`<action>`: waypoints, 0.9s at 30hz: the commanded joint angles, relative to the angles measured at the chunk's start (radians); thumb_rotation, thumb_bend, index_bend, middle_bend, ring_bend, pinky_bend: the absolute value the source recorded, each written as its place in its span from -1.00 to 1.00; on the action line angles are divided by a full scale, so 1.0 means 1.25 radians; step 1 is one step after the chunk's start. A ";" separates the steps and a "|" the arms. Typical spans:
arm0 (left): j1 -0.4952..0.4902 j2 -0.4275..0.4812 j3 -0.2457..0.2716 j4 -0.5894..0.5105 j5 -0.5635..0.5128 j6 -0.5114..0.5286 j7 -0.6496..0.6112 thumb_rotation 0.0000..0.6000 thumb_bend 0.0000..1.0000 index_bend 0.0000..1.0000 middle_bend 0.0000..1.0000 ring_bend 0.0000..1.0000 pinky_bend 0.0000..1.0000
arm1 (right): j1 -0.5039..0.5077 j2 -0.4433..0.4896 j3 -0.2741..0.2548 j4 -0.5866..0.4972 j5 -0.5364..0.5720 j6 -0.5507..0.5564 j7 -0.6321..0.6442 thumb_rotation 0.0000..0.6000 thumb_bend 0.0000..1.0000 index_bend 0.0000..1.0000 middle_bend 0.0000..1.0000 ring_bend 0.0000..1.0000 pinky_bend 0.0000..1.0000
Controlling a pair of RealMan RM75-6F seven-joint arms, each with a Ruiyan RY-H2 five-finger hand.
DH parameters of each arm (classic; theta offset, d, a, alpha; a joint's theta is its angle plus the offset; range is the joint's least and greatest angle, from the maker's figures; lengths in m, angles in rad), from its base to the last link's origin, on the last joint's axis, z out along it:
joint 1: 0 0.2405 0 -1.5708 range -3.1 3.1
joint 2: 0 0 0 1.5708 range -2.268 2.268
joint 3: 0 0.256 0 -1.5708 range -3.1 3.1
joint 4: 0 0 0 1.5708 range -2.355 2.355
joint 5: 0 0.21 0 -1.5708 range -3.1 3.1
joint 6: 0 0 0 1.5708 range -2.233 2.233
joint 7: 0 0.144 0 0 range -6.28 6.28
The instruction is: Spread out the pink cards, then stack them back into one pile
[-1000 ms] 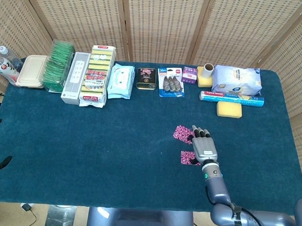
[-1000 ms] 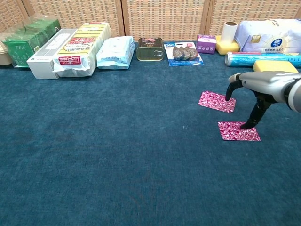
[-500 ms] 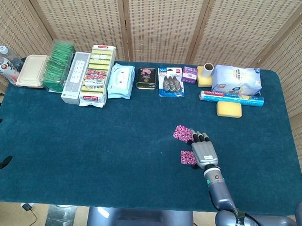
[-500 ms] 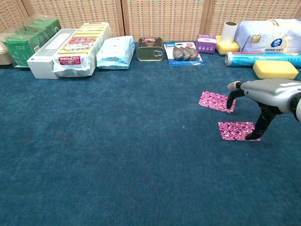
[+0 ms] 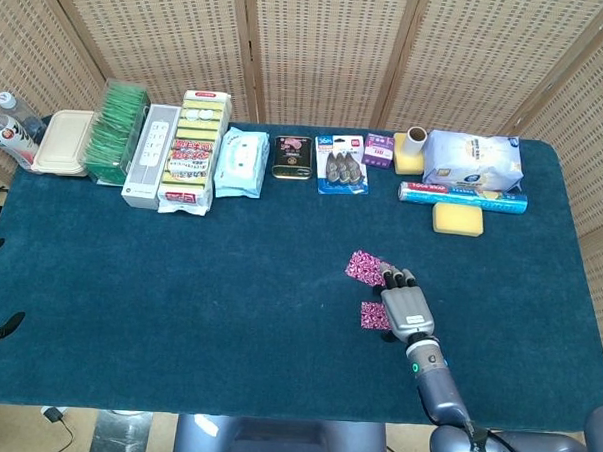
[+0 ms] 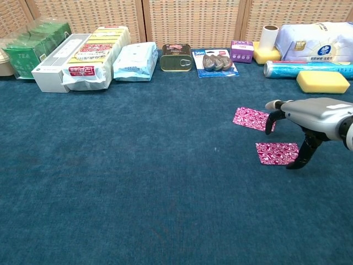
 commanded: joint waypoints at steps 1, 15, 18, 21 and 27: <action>0.000 0.000 0.000 0.000 -0.001 -0.001 0.001 1.00 -0.51 -1.00 -1.00 -1.00 -0.87 | -0.004 -0.008 -0.002 0.011 -0.003 -0.005 0.005 1.00 -0.62 -0.38 -1.00 -1.00 -1.00; -0.001 -0.001 0.000 -0.002 -0.003 -0.002 0.006 1.00 -0.51 -1.00 -1.00 -1.00 -0.87 | -0.014 -0.028 0.004 0.040 -0.019 -0.004 0.013 1.00 -0.61 -0.28 -1.00 -1.00 -0.98; -0.001 -0.002 0.000 -0.002 -0.002 -0.003 0.007 1.00 -0.51 -1.00 -1.00 -1.00 -0.87 | -0.018 -0.033 0.003 0.049 -0.027 -0.003 0.015 1.00 -0.60 -0.24 -1.00 -1.00 -0.97; -0.002 -0.002 0.000 -0.003 -0.003 -0.004 0.009 1.00 -0.51 -1.00 -1.00 -1.00 -0.87 | -0.023 -0.038 0.005 0.057 -0.035 -0.003 0.025 1.00 -0.60 -0.21 -1.00 -1.00 -0.96; -0.002 -0.003 0.001 -0.005 -0.002 -0.004 0.012 1.00 -0.51 -1.00 -1.00 -1.00 -0.87 | -0.029 -0.043 0.012 0.066 -0.042 0.001 0.028 1.00 -0.55 -0.16 -1.00 -1.00 -0.94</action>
